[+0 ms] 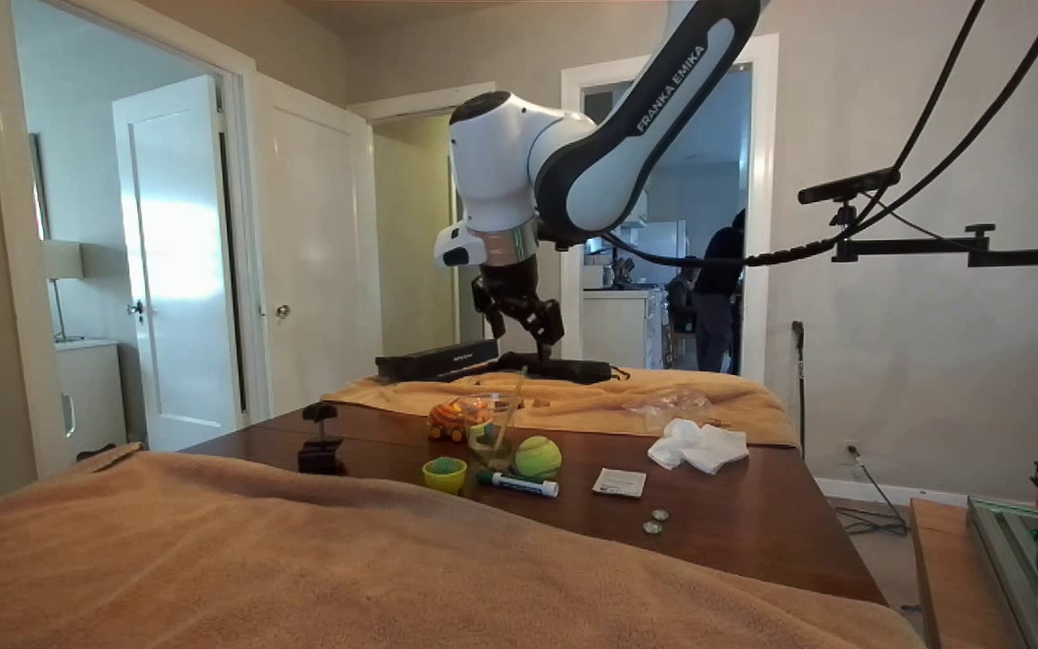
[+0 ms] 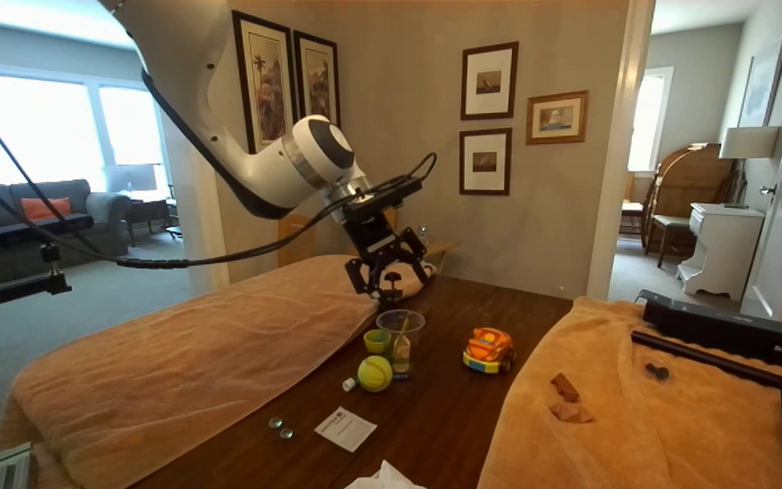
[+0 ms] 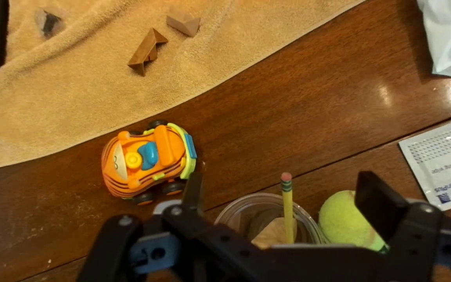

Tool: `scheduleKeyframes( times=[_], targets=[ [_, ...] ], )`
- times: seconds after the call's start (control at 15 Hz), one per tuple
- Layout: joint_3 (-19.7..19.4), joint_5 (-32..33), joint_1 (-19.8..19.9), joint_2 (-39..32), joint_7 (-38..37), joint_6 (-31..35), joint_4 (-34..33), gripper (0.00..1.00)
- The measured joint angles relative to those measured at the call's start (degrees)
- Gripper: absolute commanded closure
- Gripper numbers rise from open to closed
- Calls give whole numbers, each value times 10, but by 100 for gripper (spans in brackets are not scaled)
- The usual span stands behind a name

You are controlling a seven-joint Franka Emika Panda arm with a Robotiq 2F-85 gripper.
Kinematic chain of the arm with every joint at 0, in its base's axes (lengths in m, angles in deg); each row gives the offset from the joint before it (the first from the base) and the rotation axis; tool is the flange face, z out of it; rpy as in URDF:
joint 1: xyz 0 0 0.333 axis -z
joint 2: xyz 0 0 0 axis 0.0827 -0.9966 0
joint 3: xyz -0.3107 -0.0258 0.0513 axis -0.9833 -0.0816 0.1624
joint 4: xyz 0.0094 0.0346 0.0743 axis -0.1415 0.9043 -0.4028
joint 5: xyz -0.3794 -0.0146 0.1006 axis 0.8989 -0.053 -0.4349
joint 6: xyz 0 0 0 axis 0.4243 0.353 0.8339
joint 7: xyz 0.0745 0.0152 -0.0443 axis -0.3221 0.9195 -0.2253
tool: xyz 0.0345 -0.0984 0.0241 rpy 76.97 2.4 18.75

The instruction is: Move the car forwards then put the pencil in the clear cup.

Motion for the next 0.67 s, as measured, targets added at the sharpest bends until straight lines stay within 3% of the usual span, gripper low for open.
scheduleKeyframes(
  times=[0.33,0.67],
  targets=[
    [7,-29,0,65,-81,-33,32,0],
    [17,-167,-4,178,-116,-59,118,0]
  ],
)
